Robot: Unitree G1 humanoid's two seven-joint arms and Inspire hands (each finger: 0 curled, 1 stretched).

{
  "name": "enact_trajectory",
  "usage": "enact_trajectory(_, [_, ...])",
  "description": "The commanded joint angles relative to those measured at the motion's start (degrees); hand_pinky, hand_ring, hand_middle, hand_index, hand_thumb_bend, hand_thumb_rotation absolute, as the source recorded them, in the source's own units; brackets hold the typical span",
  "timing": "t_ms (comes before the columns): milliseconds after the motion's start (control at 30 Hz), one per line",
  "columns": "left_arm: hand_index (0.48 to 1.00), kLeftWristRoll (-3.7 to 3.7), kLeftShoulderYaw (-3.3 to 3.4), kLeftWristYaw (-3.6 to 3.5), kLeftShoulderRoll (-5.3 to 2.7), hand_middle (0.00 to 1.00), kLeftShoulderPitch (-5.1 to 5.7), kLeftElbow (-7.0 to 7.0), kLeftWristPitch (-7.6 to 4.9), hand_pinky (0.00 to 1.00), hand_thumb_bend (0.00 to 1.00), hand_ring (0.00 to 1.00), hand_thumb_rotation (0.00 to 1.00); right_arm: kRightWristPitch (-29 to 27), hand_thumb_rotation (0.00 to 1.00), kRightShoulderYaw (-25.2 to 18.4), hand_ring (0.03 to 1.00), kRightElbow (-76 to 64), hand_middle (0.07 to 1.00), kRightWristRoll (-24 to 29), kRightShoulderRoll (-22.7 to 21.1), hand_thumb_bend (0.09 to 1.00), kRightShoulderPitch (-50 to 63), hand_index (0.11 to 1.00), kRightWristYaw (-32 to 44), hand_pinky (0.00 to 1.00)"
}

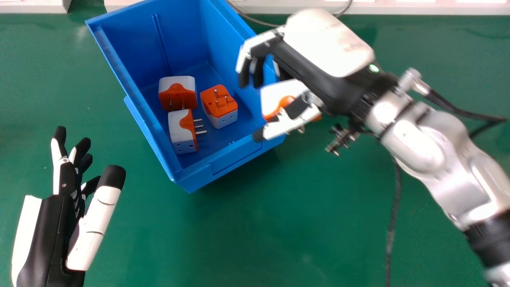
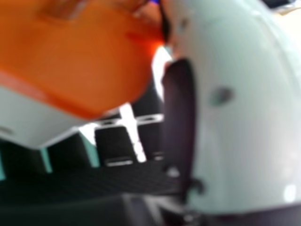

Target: Pick all objects and put in blue box

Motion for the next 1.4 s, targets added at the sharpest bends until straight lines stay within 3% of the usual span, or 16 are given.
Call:
enact_trajectory(0, [0.951,-0.24,0.0,0.24,-0.02,0.98,0.02,-0.05,-0.31,0.9,0.78,0.97,0.92,-0.3,0.0,0.2,0.075,1.4,0.45,0.4,1.8,0.514,-3.9,0.48,-0.5,0.04])
enact_trajectory(200, [0.952,-0.49,-0.37,0.1,-0.22,0.98,0.5,-0.92,0.04,0.9,0.78,0.98,0.92,1.8,0.0,2.2,0.087,11.3,0.43,-1.1,8.5,0.512,-11.1,0.483,-3.4,0.05])
enact_trajectory(367, [0.953,-0.8,-0.56,0.03,-0.31,0.99,0.67,-0.82,-0.1,0.9,0.78,0.98,0.92,2.2,0.0,3.8,0.141,24.3,0.418,-3.0,14.0,0.509,-18.9,0.49,-8.4,0.09])
enact_trajectory(467, [0.955,-0.78,-0.91,0.09,-0.48,0.99,0.92,-1.16,0.0,0.9,0.79,0.98,0.92,2.5,0.1,4.9,0.283,32.0,0.421,-4.4,16.1,0.493,-23.0,0.478,-12.2,0.21])
enact_trajectory(667, [0.955,-0.76,-1.44,0.21,-0.68,0.99,1.57,-1.69,-0.03,0.91,0.79,0.98,0.92,2.6,0.14,6.3,0.306,41.4,0.38,-5.7,17.6,0.486,-26.0,0.473,-18.9,0.25])
enact_trajectory(767, [0.956,-0.76,-1.59,0.28,-0.71,0.99,1.62,-1.77,0.05,0.91,0.79,0.98,0.92,2.6,0.14,6.6,0.338,43.5,0.396,-5.7,17.8,0.487,-26.3,0.477,-19.9,0.29])
enact_trajectory(900, [0.956,-0.74,-1.81,0.24,-0.87,0.99,1.63,-1.84,0.05,0.91,0.79,0.98,0.92,4.3,0.15,10.3,0.384,42.6,0.435,-10.1,16.2,0.488,-26.3,0.48,-20.9,0.32])
enact_trajectory(933, [0.956,-0.73,-1.83,0.24,-0.89,0.99,1.64,-1.84,0.04,0.91,0.79,0.98,0.92,4.5,0.24,10.9,0.467,42.5,0.51,-10.7,15.9,0.493,-26.4,0.541,-21.1,0.38])
enact_trajectory(1000, [0.956,-0.7,-1.84,0.22,-0.89,0.99,1.54,-1.85,0.08,0.91,0.79,0.98,0.92,5.1,0.24,12.1,0.467,42.7,0.51,-12.2,15.4,0.493,-26.6,0.541,-21.9,0.38])
enact_trajectory(1067, [0.957,-0.64,-1.84,0.2,-0.9,0.99,1.48,-1.82,0.07,0.91,0.79,0.98,0.92,5.5,0.62,12.6,0.822,42.7,0.838,-12.8,15.2,0.515,-26.6,0.845,-22.3,0.72])
enact_trajectory(1133, [0.957,-0.59,-1.81,0.19,-0.9,0.99,1.16,-1.51,0.06,0.91,0.79,0.98,0.92,5.9,0.78,12.9,0.942,42.7,0.947,-13.2,15.2,0.522,-26.4,0.95,-22.8,0.86])
enact_trajectory(1367, [0.957,-0.6,-1.81,0.1,-0.79,0.99,0.41,-0.82,-0.07,0.91,0.78,0.98,0.92,6.7,0.88,13.3,0.997,42.1,0.997,-13.5,14.7,0.522,-25.9,0.997,-23.5,0.94])
